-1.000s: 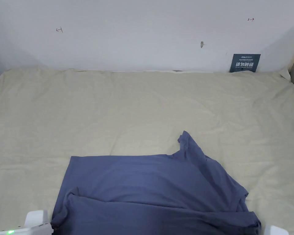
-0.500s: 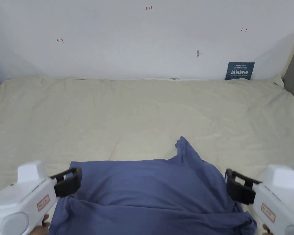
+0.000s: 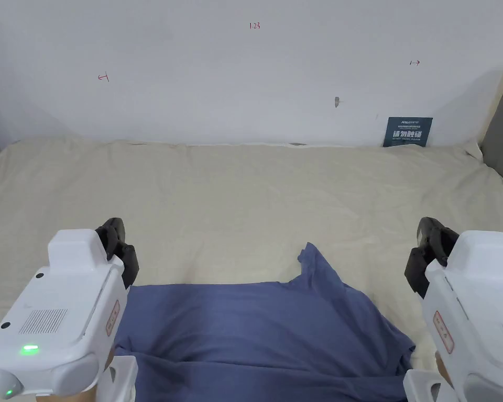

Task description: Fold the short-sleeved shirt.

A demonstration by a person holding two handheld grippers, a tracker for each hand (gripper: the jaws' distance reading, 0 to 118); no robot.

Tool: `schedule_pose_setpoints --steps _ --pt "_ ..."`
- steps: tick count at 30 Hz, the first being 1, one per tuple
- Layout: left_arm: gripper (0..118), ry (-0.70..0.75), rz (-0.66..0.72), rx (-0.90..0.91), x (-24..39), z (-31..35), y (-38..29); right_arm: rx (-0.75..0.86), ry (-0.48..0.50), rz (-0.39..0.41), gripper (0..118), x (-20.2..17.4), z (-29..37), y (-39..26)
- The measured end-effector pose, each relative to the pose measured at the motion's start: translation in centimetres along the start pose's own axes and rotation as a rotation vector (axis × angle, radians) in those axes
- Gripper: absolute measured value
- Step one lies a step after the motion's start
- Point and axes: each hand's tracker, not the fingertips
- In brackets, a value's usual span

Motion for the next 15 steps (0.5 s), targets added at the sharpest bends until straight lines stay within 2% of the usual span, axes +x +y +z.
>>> schedule_pose_setpoints --steps 1,7,15 --pt "0 -0.032 0.016 -0.007 -0.1 -0.2 0.0 -0.005 0.024 0.0 2 0.0 -0.3 0.1" --pt "0 -0.026 -0.021 -0.079 -1.2 -3.9 -0.8 -0.026 0.028 0.011 2 -0.5 -2.9 0.0" --pt "0 -0.112 -0.035 -0.497 -6.6 -15.5 -4.4 -0.085 0.047 0.04 2 -1.3 -7.8 -1.2"
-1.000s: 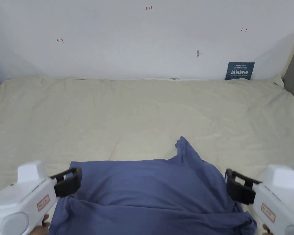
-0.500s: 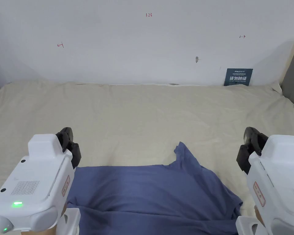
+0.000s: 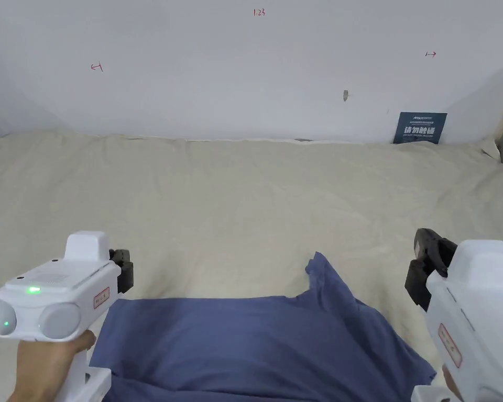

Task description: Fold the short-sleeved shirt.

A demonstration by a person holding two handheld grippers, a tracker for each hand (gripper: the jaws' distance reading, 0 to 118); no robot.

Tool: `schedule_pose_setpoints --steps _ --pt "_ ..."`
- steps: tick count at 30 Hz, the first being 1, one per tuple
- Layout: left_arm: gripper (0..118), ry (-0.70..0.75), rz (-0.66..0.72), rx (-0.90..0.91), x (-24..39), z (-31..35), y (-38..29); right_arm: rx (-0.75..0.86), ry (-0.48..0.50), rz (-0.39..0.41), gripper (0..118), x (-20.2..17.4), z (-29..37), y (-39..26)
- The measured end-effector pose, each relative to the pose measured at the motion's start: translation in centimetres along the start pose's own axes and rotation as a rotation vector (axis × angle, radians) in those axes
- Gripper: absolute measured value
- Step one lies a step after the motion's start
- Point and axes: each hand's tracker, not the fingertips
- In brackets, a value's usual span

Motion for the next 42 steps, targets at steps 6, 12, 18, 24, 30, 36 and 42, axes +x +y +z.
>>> schedule_pose_setpoints --steps 6,12,18,24,30,36,42 --pt "90 0.004 0.125 -0.268 -4.9 -9.1 -1.8 -0.069 -0.006 0.026 2 -0.3 -3.7 -1.7" --pt "100 0.095 0.09 -0.415 -7.0 -15.5 -5.6 -0.133 -0.025 0.04 2 0.1 -6.5 -3.3" --pt "76 0.127 0.126 -0.445 -6.7 -17.7 -7.9 -0.192 -0.041 0.043 2 0.9 -8.2 -4.9" --pt "3 0.062 0.086 -0.416 -5.4 -16.7 -7.3 -0.325 -0.017 -0.024 24 2.2 -12.6 -6.5" --pt "3 0.007 0.125 -0.282 -5.2 -12.3 -4.9 -0.622 0.017 -0.077 103 3.8 -22.0 -10.9" --pt "3 -0.024 0.107 -0.255 -4.9 -10.2 -3.6 -0.858 -0.005 -0.016 66 4.1 -25.9 -17.1" --pt "3 -0.021 0.118 -0.267 -4.6 -10.1 -3.9 -0.882 0.031 -0.011 60 2.7 -24.6 -18.3"
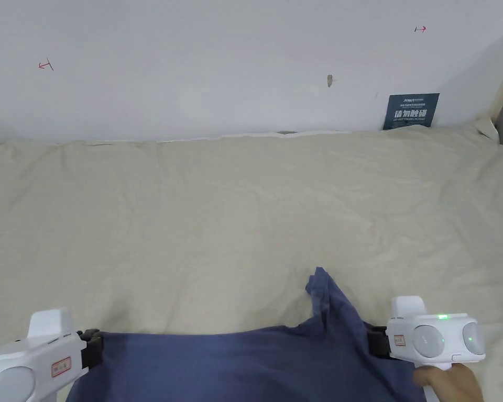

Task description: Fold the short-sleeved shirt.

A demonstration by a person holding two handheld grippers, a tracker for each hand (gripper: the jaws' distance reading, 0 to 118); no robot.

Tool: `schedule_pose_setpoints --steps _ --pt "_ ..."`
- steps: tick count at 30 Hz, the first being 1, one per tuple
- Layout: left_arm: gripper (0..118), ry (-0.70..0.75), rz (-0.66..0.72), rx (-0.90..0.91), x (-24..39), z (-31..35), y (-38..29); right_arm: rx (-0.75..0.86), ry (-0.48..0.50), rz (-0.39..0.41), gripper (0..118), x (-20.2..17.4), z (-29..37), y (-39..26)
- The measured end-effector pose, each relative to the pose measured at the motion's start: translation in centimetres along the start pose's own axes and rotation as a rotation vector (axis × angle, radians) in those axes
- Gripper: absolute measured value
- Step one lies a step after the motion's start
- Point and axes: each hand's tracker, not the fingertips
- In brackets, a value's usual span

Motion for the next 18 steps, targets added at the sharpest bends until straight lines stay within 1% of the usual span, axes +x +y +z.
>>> schedule_pose_setpoints --steps 1,3,4,5,7,8,12,14,18 --pt "3 0.004 0.004 -0.004 0.1 0.0 -0.2 -0.007 0.011 0.002 44 -0.1 0.3 0.2" --pt "3 0.009 0.01 -0.003 0.2 0.1 -0.6 0.005 -0.015 0.04 4 0.1 0.4 0.4" --pt "3 0.014 0.011 -0.003 0.3 0.2 -0.8 0.015 -0.016 0.047 4 0.2 0.9 0.3" --pt "3 0.02 0.013 -0.002 0.4 0.4 -1.0 0.026 0.0 0.029 4 0.6 1.3 0.2" --pt "3 0.026 0.019 0.005 0.3 1.0 -1.4 0.11 0.005 -0.042 4 1.4 3.3 -0.1" --pt "3 0.031 0.023 0.01 0.3 1.4 -1.6 0.149 0.008 -0.059 4 1.8 4.5 -0.3" --pt "3 0.039 0.046 0.031 0.1 3.8 -2.0 0.227 0.049 -0.043 4 3.9 9.3 -1.4" --pt "3 0.042 0.055 0.051 0.1 5.6 -2.5 0.297 0.076 -0.068 4 4.7 12.8 -2.8" --pt "3 0.052 0.059 0.075 -0.1 8.9 -3.9 0.368 0.124 -0.106 4 6.4 18.3 -6.5"
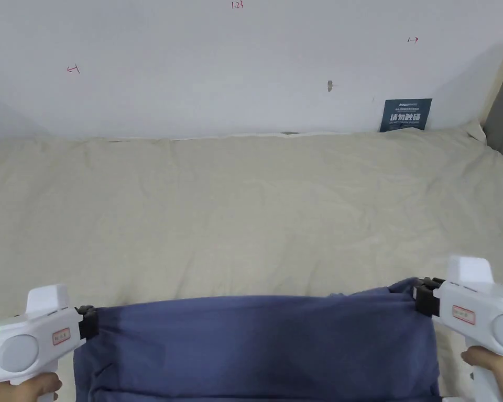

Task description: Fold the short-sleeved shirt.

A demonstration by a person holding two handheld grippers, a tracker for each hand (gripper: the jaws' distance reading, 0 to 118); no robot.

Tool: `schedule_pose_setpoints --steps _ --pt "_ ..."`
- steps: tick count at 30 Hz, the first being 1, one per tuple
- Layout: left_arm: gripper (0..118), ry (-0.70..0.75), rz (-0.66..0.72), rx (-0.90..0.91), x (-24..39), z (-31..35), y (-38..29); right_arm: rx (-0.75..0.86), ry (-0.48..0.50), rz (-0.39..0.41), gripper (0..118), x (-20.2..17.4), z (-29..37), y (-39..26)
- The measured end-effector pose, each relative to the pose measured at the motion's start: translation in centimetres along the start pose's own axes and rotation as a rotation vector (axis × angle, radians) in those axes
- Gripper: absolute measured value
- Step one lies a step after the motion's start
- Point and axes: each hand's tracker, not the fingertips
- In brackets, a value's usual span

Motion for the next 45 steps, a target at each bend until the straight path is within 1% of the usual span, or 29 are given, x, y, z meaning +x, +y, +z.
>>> schedule_pose_setpoints --steps 3,5,9,13,17,21,22,23,24,25,26,27,28,30,32,35,37,40,42,43,44,45 --pt "3 -0.001 0.014 0.001 -0.7 2.1 -1.7 0.017 0.029 -0.02 4 1.0 3.9 -2.3" --pt "3 -0.003 0.016 -0.008 -1.1 3.4 -3.4 0.006 0.041 -0.031 4 0.6 6.4 -4.2" --pt "3 0.011 -0.008 -0.065 -1.6 4.5 -6.9 -0.05 0.044 -0.052 4 0.6 8.4 -8.6" --pt "3 0.048 -0.039 -0.135 -1.7 4.5 -11.0 -0.157 0.014 -0.103 4 1.5 7.7 -13.3" --pt "3 0.092 -0.065 -0.225 -1.7 3.4 -14.6 -0.262 -0.046 -0.118 4 2.1 5.2 -16.9" --pt "5 0.11 -0.05 -0.264 -1.6 2.1 -16.7 -0.287 -0.074 -0.16 4 2.3 3.8 -18.4" --pt "9 0.118 -0.045 -0.238 -1.2 2.5 -16.7 -0.274 -0.082 -0.172 9 2.2 4.1 -18.3" --pt "17 0.124 -0.039 -0.223 -1.0 2.8 -16.4 -0.264 -0.094 -0.176 16 2.0 4.6 -17.9" --pt "36 0.127 -0.032 -0.224 -0.9 3.0 -16.1 -0.261 -0.101 -0.17 27 1.8 5.0 -17.5" --pt "77 0.127 -0.019 -0.219 -0.8 3.4 -15.6 -0.256 -0.123 -0.157 50 1.4 5.6 -16.7" --pt "104 0.121 -0.006 -0.206 -1.0 3.8 -15.1 -0.239 -0.144 -0.135 72 1.0 6.1 -15.8" --pt "117 0.085 0.02 -0.17 -0.9 4.5 -14.4 -0.196 -0.143 -0.106 90 0.5 6.9 -14.7" --pt "118 0.053 0.039 -0.098 -0.4 5.7 -13.5 -0.133 -0.136 -0.08 104 -0.3 7.9 -13.4" --pt "113 0.011 0.066 0.064 0.8 8.3 -11.4 0.004 -0.121 -0.038 104 -1.8 9.8 -10.8" --pt "112 -0.016 0.077 0.188 2.5 10.6 -8.7 0.126 -0.111 0.003 104 -3.9 11.8 -7.9" --pt "112 -0.039 0.02 0.408 5.5 13.8 -5.9 0.308 -0.097 0.062 104 -6.6 14.4 -5.0" --pt "112 -0.022 -0.026 0.515 7.4 15.4 -4.6 0.402 -0.109 0.088 104 -8.5 15.8 -3.7" --pt "112 0.01 -0.077 0.619 10.1 17.0 -3.5 0.528 -0.133 0.143 103 -10.7 17.1 -2.7" --pt "108 0.004 -0.104 0.679 11.2 17.4 -3.3 0.576 -0.161 0.167 97 -11.8 17.6 -2.5" --pt "98 -0.001 -0.133 0.701 11.7 17.6 -3.4 0.592 -0.169 0.174 87 -12.2 17.9 -2.4" --pt "84 0.007 -0.152 0.713 12.3 17.7 -3.5 0.595 -0.17 0.18 76 -12.6 17.9 -2.4" --pt "64 0.009 -0.157 0.715 12.7 17.7 -3.7 0.599 -0.174 0.189 60 -12.9 17.9 -2.3"
